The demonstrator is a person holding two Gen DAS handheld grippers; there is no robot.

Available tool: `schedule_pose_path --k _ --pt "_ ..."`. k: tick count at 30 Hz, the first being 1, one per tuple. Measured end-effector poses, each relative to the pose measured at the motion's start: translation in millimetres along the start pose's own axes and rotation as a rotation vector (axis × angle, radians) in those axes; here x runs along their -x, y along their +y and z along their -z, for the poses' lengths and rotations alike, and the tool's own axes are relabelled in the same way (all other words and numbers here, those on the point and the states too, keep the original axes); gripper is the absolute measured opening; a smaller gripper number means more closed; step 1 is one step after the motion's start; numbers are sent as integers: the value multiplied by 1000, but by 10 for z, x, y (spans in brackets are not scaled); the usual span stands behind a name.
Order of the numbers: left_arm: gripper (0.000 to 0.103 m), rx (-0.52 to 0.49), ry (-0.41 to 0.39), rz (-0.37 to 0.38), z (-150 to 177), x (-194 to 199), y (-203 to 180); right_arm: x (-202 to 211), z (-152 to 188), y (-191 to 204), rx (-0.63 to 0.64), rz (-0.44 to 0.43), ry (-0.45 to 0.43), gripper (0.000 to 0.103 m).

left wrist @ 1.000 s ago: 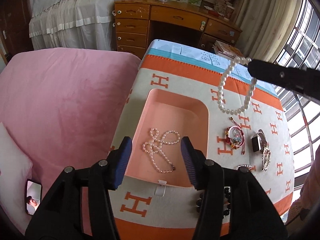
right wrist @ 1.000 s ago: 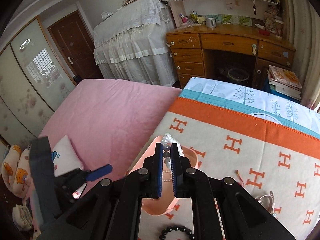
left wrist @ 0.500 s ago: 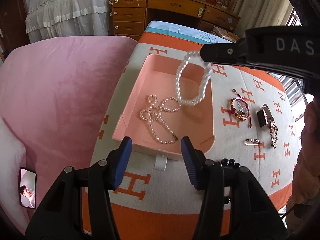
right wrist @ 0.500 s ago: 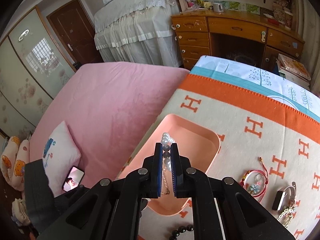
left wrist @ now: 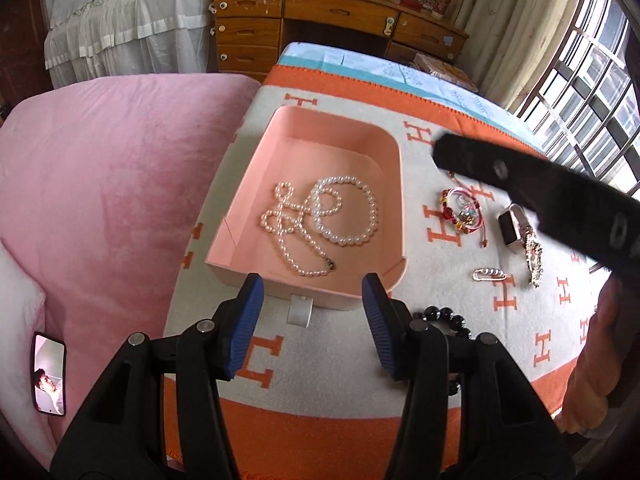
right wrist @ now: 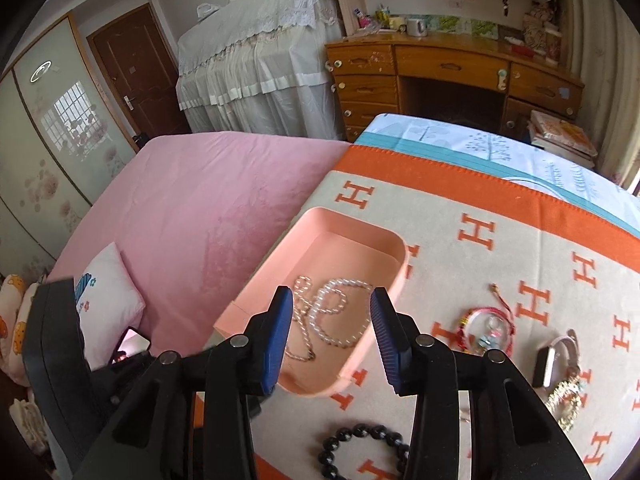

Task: Organize jewelry
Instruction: 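Lower the pearl strand into the pink box and open the right gripper, then grasp the black bead bracelet with the left gripper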

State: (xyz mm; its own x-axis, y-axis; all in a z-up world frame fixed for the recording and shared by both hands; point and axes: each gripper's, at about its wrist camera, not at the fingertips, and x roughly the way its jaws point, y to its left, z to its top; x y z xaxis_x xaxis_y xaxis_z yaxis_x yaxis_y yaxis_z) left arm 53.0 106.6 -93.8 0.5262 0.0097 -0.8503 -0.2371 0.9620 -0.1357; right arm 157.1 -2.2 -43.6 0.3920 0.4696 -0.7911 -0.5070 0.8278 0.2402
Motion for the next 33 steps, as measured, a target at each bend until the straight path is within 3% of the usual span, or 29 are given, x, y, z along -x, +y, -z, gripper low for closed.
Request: schedule_pose_path --k 9,20,26,33 --pt "48 -52 -57 49 47 243 -267 639 477 -543 -84 25 -93 47" --pt "48 -97 -46 61 212 292 -531 1760 1015 -1388 -207 200 -291 63" --pt "48 -125 43 47 332 13 -605 2023 1313 -1884 -310 253 -284 64" --pt "48 -122 154 34 412 -398 -613 1893 1595 -2328 -397 258 -213 64"
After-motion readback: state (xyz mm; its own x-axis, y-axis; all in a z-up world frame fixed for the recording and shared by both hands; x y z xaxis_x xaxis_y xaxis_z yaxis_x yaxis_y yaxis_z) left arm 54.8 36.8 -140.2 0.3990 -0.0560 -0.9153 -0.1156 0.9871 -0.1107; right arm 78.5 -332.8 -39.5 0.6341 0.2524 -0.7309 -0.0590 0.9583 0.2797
